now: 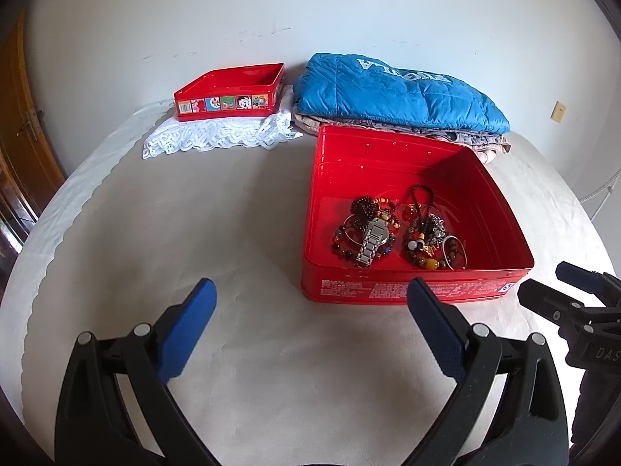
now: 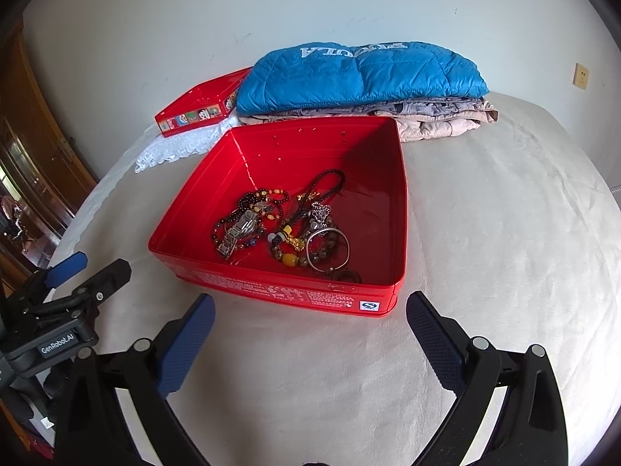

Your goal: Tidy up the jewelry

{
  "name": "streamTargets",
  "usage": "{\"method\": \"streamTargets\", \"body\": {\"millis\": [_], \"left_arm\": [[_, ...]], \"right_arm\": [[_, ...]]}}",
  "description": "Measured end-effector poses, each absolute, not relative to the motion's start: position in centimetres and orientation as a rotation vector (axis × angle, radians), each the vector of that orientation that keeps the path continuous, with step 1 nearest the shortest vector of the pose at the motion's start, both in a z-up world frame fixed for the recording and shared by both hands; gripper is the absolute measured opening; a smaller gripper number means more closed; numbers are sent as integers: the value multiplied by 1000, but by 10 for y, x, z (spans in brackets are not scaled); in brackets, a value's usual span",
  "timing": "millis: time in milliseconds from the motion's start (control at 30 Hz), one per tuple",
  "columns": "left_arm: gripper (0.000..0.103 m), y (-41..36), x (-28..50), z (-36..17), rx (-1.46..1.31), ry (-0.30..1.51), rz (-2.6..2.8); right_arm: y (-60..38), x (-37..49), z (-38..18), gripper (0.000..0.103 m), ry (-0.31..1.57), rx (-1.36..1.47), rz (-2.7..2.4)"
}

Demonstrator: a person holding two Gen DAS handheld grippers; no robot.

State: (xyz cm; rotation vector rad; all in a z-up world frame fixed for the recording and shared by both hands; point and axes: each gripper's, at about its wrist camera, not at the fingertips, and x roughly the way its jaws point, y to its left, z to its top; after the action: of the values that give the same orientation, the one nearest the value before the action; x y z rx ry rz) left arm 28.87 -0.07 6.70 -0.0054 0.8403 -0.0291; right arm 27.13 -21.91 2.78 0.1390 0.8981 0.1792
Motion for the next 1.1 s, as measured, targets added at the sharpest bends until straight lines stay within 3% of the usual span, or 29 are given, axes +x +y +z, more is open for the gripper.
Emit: {"method": "streamTargets", "body": {"millis": [1100], "left_arm": [[98, -6, 289, 65, 4, 848, -40]], "right_arm": [[-215, 270, 29, 99, 898, 124, 186]]}}
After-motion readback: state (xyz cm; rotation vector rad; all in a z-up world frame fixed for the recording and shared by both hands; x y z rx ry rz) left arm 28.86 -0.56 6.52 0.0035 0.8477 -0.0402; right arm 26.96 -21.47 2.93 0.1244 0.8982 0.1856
